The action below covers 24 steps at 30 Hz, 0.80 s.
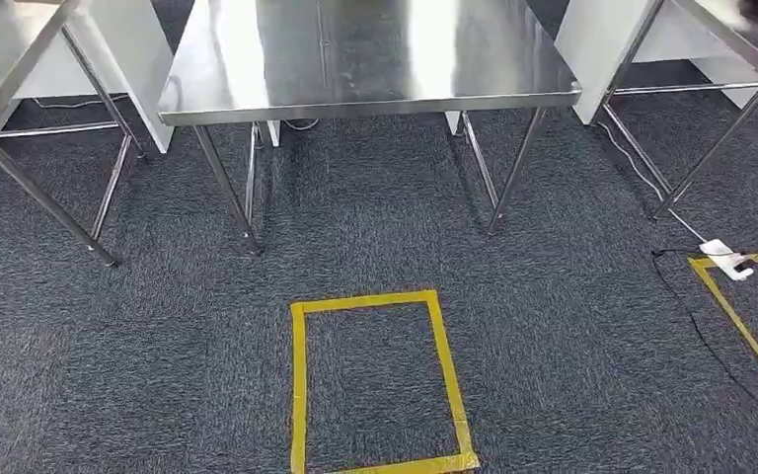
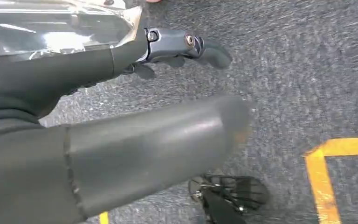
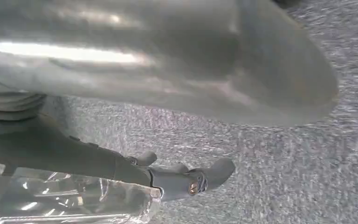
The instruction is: Take the parts from the cabinet and place them on the table.
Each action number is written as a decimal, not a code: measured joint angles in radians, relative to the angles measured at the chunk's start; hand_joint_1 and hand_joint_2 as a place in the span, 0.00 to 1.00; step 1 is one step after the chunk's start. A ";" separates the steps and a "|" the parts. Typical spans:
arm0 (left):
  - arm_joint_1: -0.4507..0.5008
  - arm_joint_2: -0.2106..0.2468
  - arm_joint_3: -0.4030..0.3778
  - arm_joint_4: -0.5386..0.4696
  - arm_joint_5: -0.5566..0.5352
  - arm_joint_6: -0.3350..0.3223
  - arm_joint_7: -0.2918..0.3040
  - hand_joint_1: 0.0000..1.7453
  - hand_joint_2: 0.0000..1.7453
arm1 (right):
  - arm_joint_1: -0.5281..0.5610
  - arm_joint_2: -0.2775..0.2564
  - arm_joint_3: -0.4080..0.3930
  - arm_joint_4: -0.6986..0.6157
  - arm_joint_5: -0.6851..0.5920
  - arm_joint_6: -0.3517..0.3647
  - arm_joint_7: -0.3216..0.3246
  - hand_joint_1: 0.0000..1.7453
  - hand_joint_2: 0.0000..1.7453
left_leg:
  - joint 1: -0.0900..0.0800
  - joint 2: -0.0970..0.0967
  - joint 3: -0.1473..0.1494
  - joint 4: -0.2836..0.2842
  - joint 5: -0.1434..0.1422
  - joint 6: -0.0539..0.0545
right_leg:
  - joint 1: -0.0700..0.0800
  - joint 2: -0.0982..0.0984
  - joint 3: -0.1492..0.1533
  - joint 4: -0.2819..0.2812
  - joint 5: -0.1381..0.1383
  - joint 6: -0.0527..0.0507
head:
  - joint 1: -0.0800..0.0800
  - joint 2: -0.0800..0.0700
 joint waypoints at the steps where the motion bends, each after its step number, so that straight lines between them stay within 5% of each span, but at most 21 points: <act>1: 0.000 0.000 0.000 0.000 0.000 0.000 0.000 0.00 0.00 | 0.001 -0.001 0.000 0.000 0.000 0.000 0.000 0.00 0.00 | 0.000 0.001 -0.010 0.001 0.006 -0.002 | 0.000 0.000 0.001 0.024 -0.002 0.009 | 0.000 0.000; 2: 0.000 0.000 0.000 0.000 0.001 0.000 0.000 0.00 0.00 | 0.001 -0.002 0.000 0.000 0.000 0.000 0.000 0.00 0.00 | 0.001 0.002 -0.020 0.003 0.013 -0.004 | -0.003 0.000 0.028 -0.002 0.013 0.022 | 0.000 0.000; 4: 0.000 -0.001 0.000 0.000 0.002 -0.001 0.000 0.00 0.00 | 0.000 -0.005 0.000 0.000 0.002 0.000 0.000 0.00 0.00 | 0.005 0.001 -0.037 0.010 0.023 -0.014 | -0.011 -0.001 0.145 -0.176 0.075 0.048 | -0.002 0.000; 5: 0.000 -0.001 0.000 0.000 0.002 -0.001 0.000 0.00 0.00 | -0.002 -0.005 0.000 0.000 0.002 0.000 0.000 0.00 0.00 | 0.006 0.001 -0.045 0.019 0.027 -0.019 | -0.017 -0.001 0.210 -0.276 0.092 0.056 | -0.002 0.000; 6: -0.001 0.000 0.000 0.000 0.002 -0.001 0.000 0.00 0.00 | -0.006 -0.004 0.000 0.000 0.002 0.000 -0.001 0.00 0.00 | 0.000 0.001 -0.056 0.027 0.029 -0.025 | -0.016 0.001 0.237 -0.326 0.072 0.048 | -0.004 0.000; 7: -0.002 0.000 0.000 0.000 0.002 -0.001 -0.001 0.00 0.00 | -0.004 -0.003 0.000 0.000 0.002 0.000 -0.002 0.00 0.00 | 0.000 0.001 -0.057 0.027 0.036 -0.031 | -0.001 0.011 0.229 -0.306 0.091 0.032 | -0.010 0.000; 10: 0.002 0.002 0.000 0.000 0.003 0.000 -0.003 0.00 0.00 | -0.001 -0.001 0.000 0.000 0.002 0.000 -0.002 0.00 0.00 | -0.002 -0.006 -0.069 0.035 0.049 -0.040 | -0.019 0.010 0.203 -0.304 0.097 0.017 | -0.026 0.000; 11: 0.003 0.002 0.001 0.000 0.005 0.000 -0.003 0.00 0.00 | -0.001 -0.002 0.000 0.000 0.003 0.000 -0.002 0.00 0.00 | 0.001 -0.007 -0.078 0.045 0.033 -0.043 | -0.020 0.004 0.195 -0.305 0.104 0.008 | -0.026 0.000; 13: 0.004 0.002 0.001 0.000 0.008 0.000 -0.003 0.00 0.00 | 0.000 -0.002 0.000 0.000 0.004 0.000 -0.002 0.00 0.00 | 0.003 -0.008 -0.118 0.162 -0.092 -0.056 | -0.015 0.001 0.183 -0.304 0.121 -0.015 | -0.029 0.000; 14: 0.004 0.002 0.001 0.000 0.008 0.000 -0.003 0.00 0.00 | 0.000 -0.003 0.000 0.000 0.005 0.000 -0.002 0.00 0.00 | 0.004 -0.008 -0.143 0.246 -0.142 -0.060 | -0.012 0.001 0.173 -0.302 0.127 -0.016 | -0.029 0.000; 16: 0.004 0.001 0.001 0.000 0.009 0.000 -0.003 0.00 0.00 | 0.001 -0.003 0.000 0.000 0.005 0.000 -0.002 0.00 0.00 | 0.003 -0.008 -0.170 0.370 -0.186 -0.058 | -0.005 -0.001 0.154 -0.299 0.140 -0.019 | -0.029 0.000; 17: 0.004 0.001 0.001 0.000 0.009 0.000 -0.003 0.00 0.00 | 0.001 -0.003 0.000 0.000 0.005 0.000 -0.002 0.00 0.00 | 0.003 -0.008 -0.151 0.364 -0.174 -0.052 | -0.001 -0.001 0.146 -0.297 0.145 -0.019 | -0.029 0.000; 19: 0.004 0.001 0.001 0.000 0.009 0.000 -0.003 0.00 0.00 | 0.001 -0.002 0.000 0.000 0.005 0.000 -0.002 0.00 0.00 | -0.003 -0.010 -0.053 0.229 -0.112 -0.027 | 0.012 0.001 0.138 -0.297 0.153 -0.022 | -0.030 0.000; 21: 0.002 0.012 0.001 -0.002 0.009 0.000 -0.003 0.00 0.00 | 0.000 0.008 0.001 0.003 0.005 0.001 -0.002 0.00 0.00 | -0.028 -0.027 0.062 0.059 -0.074 0.021 | 0.011 0.001 0.133 -0.297 0.160 -0.020 | -0.026 0.000; 22: 0.001 0.009 0.001 -0.002 0.009 0.000 -0.004 0.00 0.00 | -0.001 0.006 0.001 0.003 0.005 0.001 -0.002 0.00 0.00 | -0.032 -0.019 0.076 0.024 -0.074 0.026 | 0.022 0.002 0.130 -0.295 0.167 -0.014 | -0.029 0.000; 24: 0.001 0.007 0.002 -0.002 0.010 0.000 -0.005 0.00 0.00 | -0.001 0.005 0.001 0.003 0.005 0.002 -0.002 0.00 0.00 | -0.037 -0.020 0.071 0.023 -0.068 0.023 | 0.015 0.001 0.122 -0.296 0.177 -0.002 | -0.026 0.000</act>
